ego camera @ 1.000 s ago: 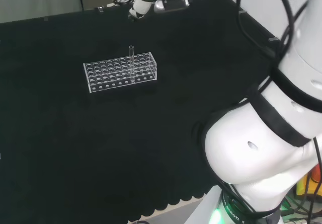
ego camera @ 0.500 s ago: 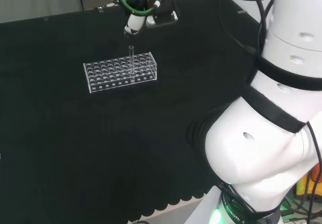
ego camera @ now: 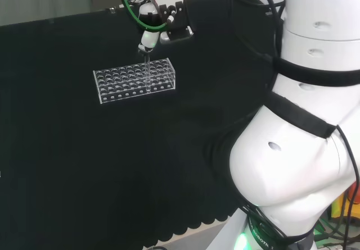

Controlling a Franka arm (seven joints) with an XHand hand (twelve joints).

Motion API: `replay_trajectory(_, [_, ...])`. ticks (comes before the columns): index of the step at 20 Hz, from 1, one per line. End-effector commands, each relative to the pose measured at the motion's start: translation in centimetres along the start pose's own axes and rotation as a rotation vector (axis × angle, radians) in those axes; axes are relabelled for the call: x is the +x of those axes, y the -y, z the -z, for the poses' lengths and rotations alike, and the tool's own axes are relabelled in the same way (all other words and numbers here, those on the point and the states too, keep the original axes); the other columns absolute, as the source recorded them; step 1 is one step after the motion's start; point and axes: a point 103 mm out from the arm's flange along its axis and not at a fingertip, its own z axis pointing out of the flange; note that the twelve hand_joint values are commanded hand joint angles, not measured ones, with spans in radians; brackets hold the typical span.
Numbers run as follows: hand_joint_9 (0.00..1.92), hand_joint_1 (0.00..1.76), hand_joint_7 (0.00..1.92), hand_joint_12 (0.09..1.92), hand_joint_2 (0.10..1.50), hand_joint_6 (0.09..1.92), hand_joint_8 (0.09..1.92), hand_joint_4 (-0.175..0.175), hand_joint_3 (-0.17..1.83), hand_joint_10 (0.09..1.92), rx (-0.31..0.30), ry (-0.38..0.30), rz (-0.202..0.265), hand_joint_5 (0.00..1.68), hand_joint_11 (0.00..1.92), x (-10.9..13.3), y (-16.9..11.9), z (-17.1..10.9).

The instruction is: Pick up the test tube.

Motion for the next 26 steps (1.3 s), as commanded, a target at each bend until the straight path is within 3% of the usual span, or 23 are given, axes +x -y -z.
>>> replay_trajectory(1, [0.45,0.92,0.54,1.52,0.64,0.10,0.84,-0.095,0.64,0.84,0.005,0.068,0.004,0.52,0.22,0.0,-2.9,-0.6])
replay_trajectory(6, [0.50,0.90,0.67,1.51,0.64,0.17,0.83,-0.096,0.64,0.82,0.000,0.084,-0.018,0.60,0.24,-0.8,-3.9,-0.8])
replay_trajectory(12, [0.63,0.91,0.83,1.48,0.64,0.55,0.85,-0.102,0.64,0.77,0.022,0.100,-0.022,0.62,0.28,-1.3,-4.6,-1.3])
replay_trajectory(26, [0.76,0.93,0.94,1.47,0.62,0.69,0.78,-0.096,0.65,0.72,0.056,0.070,-0.024,0.67,0.31,-0.9,-5.0,-3.5])
